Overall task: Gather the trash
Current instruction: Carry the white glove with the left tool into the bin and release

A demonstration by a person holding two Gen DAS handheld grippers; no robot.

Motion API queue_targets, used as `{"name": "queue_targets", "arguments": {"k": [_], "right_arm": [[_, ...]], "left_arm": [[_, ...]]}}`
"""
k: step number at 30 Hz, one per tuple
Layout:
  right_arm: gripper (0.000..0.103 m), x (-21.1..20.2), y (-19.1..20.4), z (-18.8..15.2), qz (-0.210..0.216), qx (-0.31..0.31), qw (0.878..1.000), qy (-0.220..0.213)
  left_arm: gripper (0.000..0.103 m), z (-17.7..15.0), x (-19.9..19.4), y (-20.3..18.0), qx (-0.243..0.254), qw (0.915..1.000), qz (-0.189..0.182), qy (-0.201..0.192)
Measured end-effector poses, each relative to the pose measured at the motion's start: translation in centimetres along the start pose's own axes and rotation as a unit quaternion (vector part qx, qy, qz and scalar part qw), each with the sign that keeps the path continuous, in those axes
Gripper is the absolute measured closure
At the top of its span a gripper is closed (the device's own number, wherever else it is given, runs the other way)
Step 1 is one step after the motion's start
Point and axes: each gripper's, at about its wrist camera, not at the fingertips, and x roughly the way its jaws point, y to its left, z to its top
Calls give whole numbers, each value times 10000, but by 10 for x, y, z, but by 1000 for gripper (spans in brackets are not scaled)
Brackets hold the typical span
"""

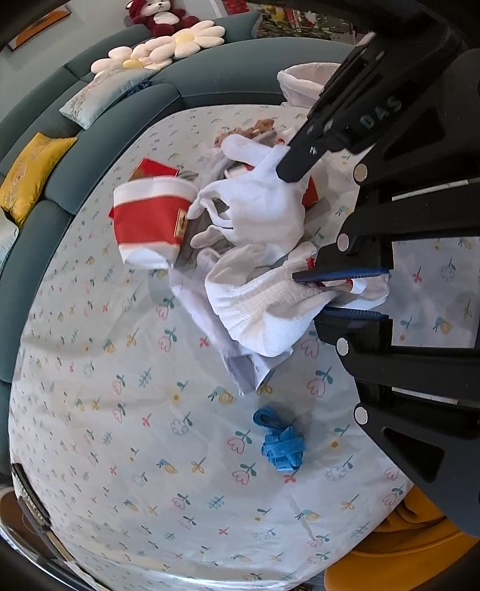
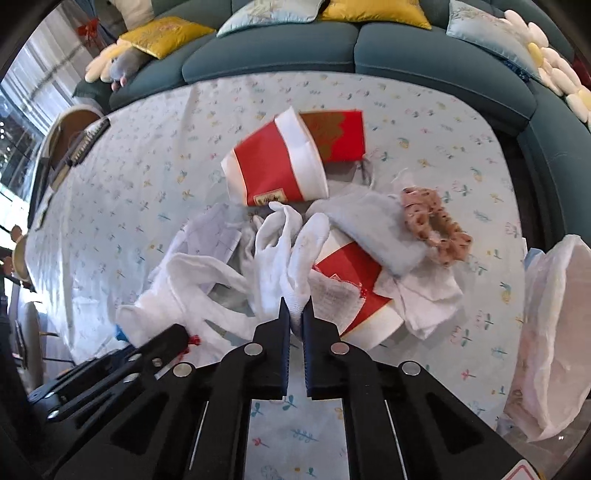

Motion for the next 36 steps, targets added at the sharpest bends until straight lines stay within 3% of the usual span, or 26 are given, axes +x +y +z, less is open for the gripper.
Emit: {"name": "queue_targets", "arguments": {"k": [14, 24, 36], "right_arm": [[97, -104, -42, -7, -133, 304, 9937, -1068], [97, -167, -117, -42, -484, 875, 9824, -1580], [97, -207, -212, -92, -839, 1638, 9654, -1848]], "left_arm": [[90, -21, -48, -75, 751, 9957, -275, -477], [90, -54, -74, -156, 1577, 9833, -533, -733], [90, -104, -75, -246, 2461, 9642, -722, -679]]}}
